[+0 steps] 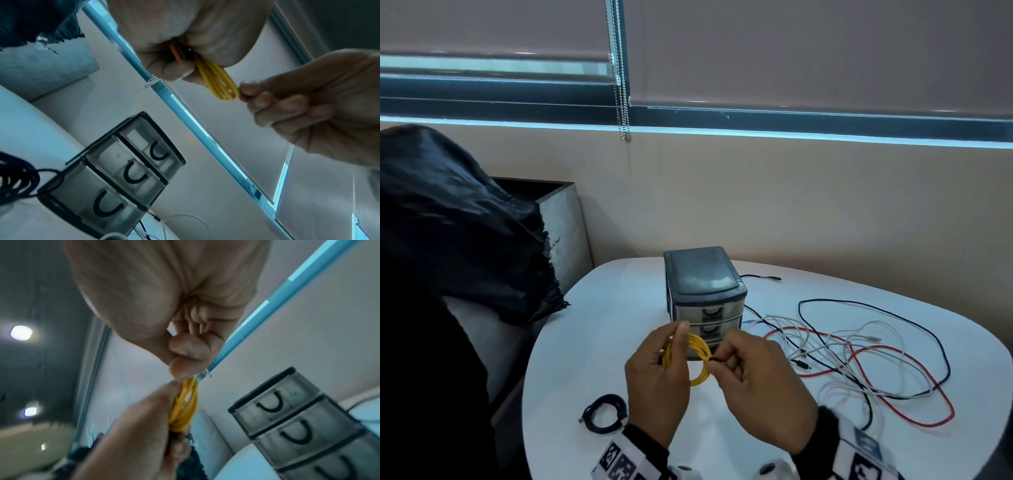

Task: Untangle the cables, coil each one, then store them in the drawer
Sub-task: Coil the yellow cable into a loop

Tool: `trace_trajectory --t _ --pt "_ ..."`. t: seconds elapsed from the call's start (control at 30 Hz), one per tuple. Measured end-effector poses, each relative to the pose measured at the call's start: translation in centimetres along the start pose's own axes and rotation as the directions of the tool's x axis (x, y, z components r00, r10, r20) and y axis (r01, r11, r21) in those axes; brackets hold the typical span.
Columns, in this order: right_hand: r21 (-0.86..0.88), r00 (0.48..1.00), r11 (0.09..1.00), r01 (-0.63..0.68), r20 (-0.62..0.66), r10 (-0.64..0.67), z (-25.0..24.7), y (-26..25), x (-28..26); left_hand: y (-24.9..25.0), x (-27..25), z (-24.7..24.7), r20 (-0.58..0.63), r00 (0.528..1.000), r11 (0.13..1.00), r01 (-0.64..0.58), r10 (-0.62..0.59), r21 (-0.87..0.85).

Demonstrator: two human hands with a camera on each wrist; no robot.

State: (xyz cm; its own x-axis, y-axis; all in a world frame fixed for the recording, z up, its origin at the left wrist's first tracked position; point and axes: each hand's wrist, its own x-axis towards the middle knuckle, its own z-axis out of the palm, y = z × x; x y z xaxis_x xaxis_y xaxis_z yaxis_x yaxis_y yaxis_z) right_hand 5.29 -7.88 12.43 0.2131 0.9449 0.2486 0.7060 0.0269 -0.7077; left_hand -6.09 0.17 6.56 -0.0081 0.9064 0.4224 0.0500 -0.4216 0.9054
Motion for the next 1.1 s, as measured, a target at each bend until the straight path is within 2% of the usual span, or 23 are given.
trace_trajectory --t 0.1,0.17,0.23,0.33,0.4,0.5,0.63,0.67,0.8,0.9,0.97,1.1 --pt "0.075 0.999 0.997 -0.022 0.05 0.018 -0.7 -0.4 -0.4 0.5 0.6 -0.8 0.031 0.999 0.997 0.032 -0.03 -0.075" --pt "0.076 0.995 0.995 -0.069 0.076 0.063 -0.4 0.3 -0.5 0.3 0.7 -1.1 0.119 0.989 0.987 0.106 -0.092 -0.12" --pt "0.182 0.97 0.961 -0.209 0.165 0.179 0.5 1.6 -0.2 -1.2 0.5 -1.3 0.233 0.948 0.965 0.245 -0.218 -0.095" --pt "0.4 0.889 0.797 -0.452 0.278 0.364 3.2 4.0 0.6 -4.6 -0.4 -2.0 0.303 0.889 0.939 0.333 -0.344 0.088" --pt "0.387 0.858 0.767 -0.512 0.284 0.429 5.2 5.8 1.5 -5.9 -0.7 -2.5 0.292 0.876 0.922 0.343 -0.384 0.182" --pt "0.29 0.821 0.773 -0.564 0.295 0.488 7.9 7.5 2.7 -6.3 -0.3 -3.5 0.19 0.889 0.904 0.385 -0.417 0.186" --pt "0.363 0.778 0.689 -0.627 0.34 0.529 10.2 7.5 3.9 -6.0 0.7 -5.2 0.113 0.899 0.901 0.406 -0.424 0.15" --pt "0.354 0.775 0.692 -0.629 0.355 0.524 10.5 7.5 3.9 -5.9 1.1 -5.7 0.093 0.898 0.898 0.417 -0.431 0.139" --pt "0.172 0.82 0.817 -0.55 0.299 0.489 8.8 8.3 3.1 -5.7 2.8 -8.2 -0.02 0.886 0.885 0.465 -0.464 0.024" --pt "0.221 0.833 0.807 -0.547 0.239 0.499 5.9 9.8 2.4 -5.7 3.7 -9.2 -0.062 0.871 0.873 0.487 -0.488 -0.026" --pt "0.281 0.832 0.783 -0.555 0.157 0.533 3.5 11.1 2.0 -5.4 3.9 -8.6 -0.025 0.878 0.878 0.478 -0.478 -0.016" --pt "0.321 0.772 0.729 -0.605 0.014 0.635 -1.5 14.2 0.4 -5.3 3.1 -4.7 0.134 0.881 0.891 0.442 -0.453 0.104"
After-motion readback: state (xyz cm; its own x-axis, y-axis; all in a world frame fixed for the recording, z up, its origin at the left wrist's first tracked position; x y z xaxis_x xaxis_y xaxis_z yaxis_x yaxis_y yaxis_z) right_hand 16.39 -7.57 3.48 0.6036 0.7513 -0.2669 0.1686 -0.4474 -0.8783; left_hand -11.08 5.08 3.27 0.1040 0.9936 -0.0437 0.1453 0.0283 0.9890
